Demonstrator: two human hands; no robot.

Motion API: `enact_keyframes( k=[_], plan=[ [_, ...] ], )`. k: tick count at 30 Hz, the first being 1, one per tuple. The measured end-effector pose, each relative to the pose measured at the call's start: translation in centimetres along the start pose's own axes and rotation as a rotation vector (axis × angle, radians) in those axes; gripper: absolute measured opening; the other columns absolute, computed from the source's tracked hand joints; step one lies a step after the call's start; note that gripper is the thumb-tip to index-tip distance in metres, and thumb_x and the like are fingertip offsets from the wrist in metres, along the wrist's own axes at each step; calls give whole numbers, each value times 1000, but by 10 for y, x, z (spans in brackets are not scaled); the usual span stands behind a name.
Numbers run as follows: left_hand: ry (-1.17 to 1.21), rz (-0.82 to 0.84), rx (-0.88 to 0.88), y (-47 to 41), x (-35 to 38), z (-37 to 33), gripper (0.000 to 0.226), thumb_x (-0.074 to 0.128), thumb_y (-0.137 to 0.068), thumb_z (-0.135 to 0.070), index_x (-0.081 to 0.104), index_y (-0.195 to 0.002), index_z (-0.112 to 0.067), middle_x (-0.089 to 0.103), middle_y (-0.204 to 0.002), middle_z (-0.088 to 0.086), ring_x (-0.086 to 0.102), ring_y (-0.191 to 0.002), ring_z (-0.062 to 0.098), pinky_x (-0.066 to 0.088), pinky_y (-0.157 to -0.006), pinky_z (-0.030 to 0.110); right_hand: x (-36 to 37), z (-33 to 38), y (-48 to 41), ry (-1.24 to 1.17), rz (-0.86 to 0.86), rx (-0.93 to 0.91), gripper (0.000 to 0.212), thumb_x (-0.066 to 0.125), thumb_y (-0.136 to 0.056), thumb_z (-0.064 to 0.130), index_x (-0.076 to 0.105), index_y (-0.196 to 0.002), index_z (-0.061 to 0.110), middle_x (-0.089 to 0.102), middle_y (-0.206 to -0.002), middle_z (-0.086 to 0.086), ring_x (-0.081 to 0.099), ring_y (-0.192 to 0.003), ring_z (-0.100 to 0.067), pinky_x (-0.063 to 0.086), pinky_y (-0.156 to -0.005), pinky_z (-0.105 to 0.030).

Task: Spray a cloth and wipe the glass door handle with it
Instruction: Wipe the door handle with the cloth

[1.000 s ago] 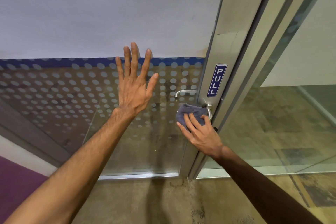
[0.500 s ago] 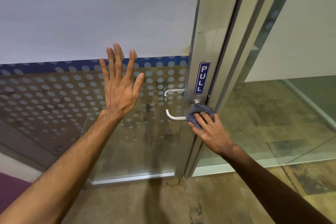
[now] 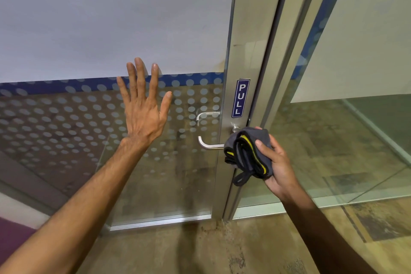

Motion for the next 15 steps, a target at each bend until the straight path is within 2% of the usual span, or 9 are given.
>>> enact_keyframes(
  k=[2,3,4,6,8,10,11,13,15],
  plan=[
    [14,-21,-13,1,-3,-2,70,26,-109,-54,15,-163,-12,10,-168,28,-8,-154,28,0,-124,65,3,-8,5,-163,5,101,50,73,-87,20,60,-134,9,69,-124,-17,71,-106,-30,57,-95,-49],
    [30,-35,-23,1,-6,-4,70,27,-109,-54,16,-163,-11,11,-168,28,-7,-154,28,0,-124,65,5,-12,8,-243,-3,148,56,81,-81,25,62,-131,8,68,-122,-18,72,-104,-30,58,-92,-49],
    [56,-49,-30,2,-9,-7,70,29,-109,-52,17,-162,-9,11,-168,29,-7,-154,28,0,-124,65,10,-13,12,-307,-6,175,54,83,-78,26,67,-125,6,68,-119,-19,73,-102,-31,61,-88,-48],
    [140,-64,-6,7,-16,-22,68,37,-108,-46,22,-161,-6,11,-168,29,-6,-155,29,0,-126,64,25,-8,20,-407,24,185,30,66,-85,23,78,-106,6,75,-110,-19,75,-96,-32,64,-77,-47],
    [262,-6,17,16,-21,-43,65,42,-106,-43,30,-159,-7,10,-170,23,-2,-158,27,5,-128,60,39,-5,28,-489,34,180,29,60,-79,22,83,-88,6,79,-98,-18,78,-86,-34,64,-65,-47],
    [467,208,-86,28,-22,-64,60,39,-105,-51,44,-152,-14,20,-170,9,20,-157,18,21,-127,53,49,-7,34,-559,10,184,31,62,-70,26,84,-80,7,80,-99,-17,79,-79,-36,64,-61,-49],
    [593,368,-183,40,-16,-73,61,38,-103,-57,51,-147,-17,35,-165,6,38,-147,14,32,-122,50,45,-13,33,-598,-23,187,35,58,-72,29,85,-79,8,80,-101,-16,78,-81,-36,64,-69,-50],
    [855,689,-422,69,-8,-95,65,38,-95,-73,62,-133,-26,63,-140,4,60,-119,12,47,-111,45,38,-28,36,-595,-118,253,42,50,-75,30,85,-84,8,80,-102,-16,75,-94,-36,55,-93,-48],
    [1087,901,-634,98,-5,-113,57,41,-90,-80,75,-101,-35,76,-105,-1,71,-101,21,54,-103,48,29,-44,33,-631,-188,332,48,50,-78,28,81,-108,8,75,-118,-18,69,-109,-39,42,-108,-54]
  ],
)
Point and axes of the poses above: each hand's wrist, its own y-axis away from the middle knuckle, its own x-axis out of the palm, z = x × y, the point moved 8 cm from there along -y, towards the middle knuckle
